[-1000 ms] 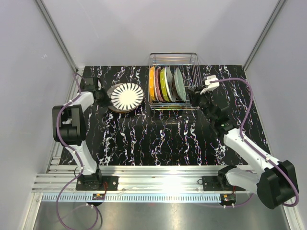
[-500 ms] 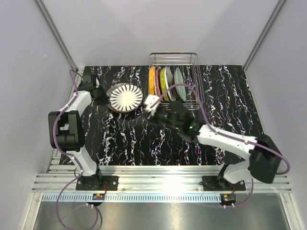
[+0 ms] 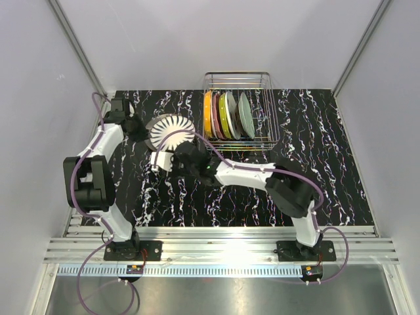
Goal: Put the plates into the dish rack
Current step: Grab a plate with the right arm
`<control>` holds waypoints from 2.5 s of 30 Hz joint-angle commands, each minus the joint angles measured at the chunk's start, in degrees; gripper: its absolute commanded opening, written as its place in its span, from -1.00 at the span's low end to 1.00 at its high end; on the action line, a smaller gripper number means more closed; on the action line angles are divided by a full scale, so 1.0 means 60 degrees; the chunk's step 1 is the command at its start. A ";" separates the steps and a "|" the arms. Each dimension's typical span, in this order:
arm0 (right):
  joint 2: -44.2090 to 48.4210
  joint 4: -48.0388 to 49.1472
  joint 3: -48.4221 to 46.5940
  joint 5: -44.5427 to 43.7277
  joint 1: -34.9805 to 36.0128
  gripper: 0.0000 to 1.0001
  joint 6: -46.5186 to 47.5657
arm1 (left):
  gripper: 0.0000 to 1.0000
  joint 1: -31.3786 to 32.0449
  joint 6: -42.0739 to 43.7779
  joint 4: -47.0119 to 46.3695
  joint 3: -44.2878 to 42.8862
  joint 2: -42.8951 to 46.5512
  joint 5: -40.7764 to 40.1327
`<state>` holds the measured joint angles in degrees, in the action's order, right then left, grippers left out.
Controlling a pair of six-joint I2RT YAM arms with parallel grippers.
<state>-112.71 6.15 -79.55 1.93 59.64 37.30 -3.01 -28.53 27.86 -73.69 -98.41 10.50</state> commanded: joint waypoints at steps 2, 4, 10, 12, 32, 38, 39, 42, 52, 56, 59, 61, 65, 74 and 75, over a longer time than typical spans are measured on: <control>-0.0929 -0.0790 -0.1330 -0.0264 -0.0008 0.08 0.0989 | -0.63 -0.0114 0.0083 -0.0072 -0.0389 0.0390 -0.0037; -0.1384 -0.0922 -0.1726 -0.0555 -0.0008 0.10 0.1325 | -0.63 -0.0231 0.0068 -0.0087 -0.0360 0.0420 0.0051; -0.2366 -0.0967 -0.2576 -0.1098 -0.0139 0.12 0.1883 | -0.65 -0.0451 -0.0020 -0.0116 -0.0331 0.0420 0.0388; -0.2528 -0.0967 -0.2824 -0.1114 -0.0198 0.12 0.1986 | -0.67 -0.0495 -0.0020 -0.0146 -0.0331 0.0420 0.0432; -0.3438 -0.1758 -0.3530 -0.0894 -0.0506 -0.54 0.1987 | -0.72 -0.0627 -0.0152 -0.0351 -0.0272 0.0406 0.0930; -0.2619 -0.1728 -0.3105 -0.0616 -0.0477 -0.73 0.1723 | -0.74 -0.0642 -0.0152 -0.0351 -0.0257 0.0421 0.0945; -0.2472 -0.1772 -0.3046 -0.0543 -0.0491 -0.73 0.1679 | -0.74 -0.0642 -0.0152 -0.0351 -0.0257 0.0420 0.0959; -0.1581 -0.1787 -0.2753 0.0042 -0.0491 -0.65 0.1358 | -0.74 -0.0642 -0.0152 -0.0351 -0.0257 0.0391 0.0945; -0.1517 -0.2576 -0.3410 0.0689 -0.0579 0.10 0.0991 | -0.50 -0.0700 -0.0122 -0.0292 -0.0257 0.0464 0.0843; -0.2235 -0.3178 -0.4246 0.0718 -0.0652 0.40 0.0917 | -0.43 -0.0759 -0.0137 -0.0263 -0.0243 0.0508 0.0798; -0.2631 -0.3369 -0.4524 0.0732 -0.0682 0.52 0.1049 | -0.43 -0.0803 -0.0137 -0.0263 -0.0243 0.0494 0.0842; -0.2880 -0.3574 -0.4772 0.0834 -0.0755 0.53 0.1064 | -0.43 -0.0832 -0.0137 -0.0277 -0.0228 0.0494 0.0901; -0.3290 -0.3837 -0.5212 0.1025 -0.0930 0.54 0.1049 | -0.43 -0.0861 -0.0166 -0.0292 -0.0228 0.0464 0.0945; -0.3730 -0.4028 -0.5331 0.1274 -0.1106 0.51 0.1167 | -0.45 -0.0891 -0.0152 -0.0307 -0.0228 0.0508 0.1062; -0.3759 -0.4043 -0.5316 0.1289 -0.1106 0.50 0.1137 | -0.46 -0.0905 -0.0166 -0.0292 -0.0228 0.0508 0.1062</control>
<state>-134.65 -17.30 -109.38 7.68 53.30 43.88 -7.90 -29.23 27.35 -73.89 -97.95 15.25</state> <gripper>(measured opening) 0.757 0.276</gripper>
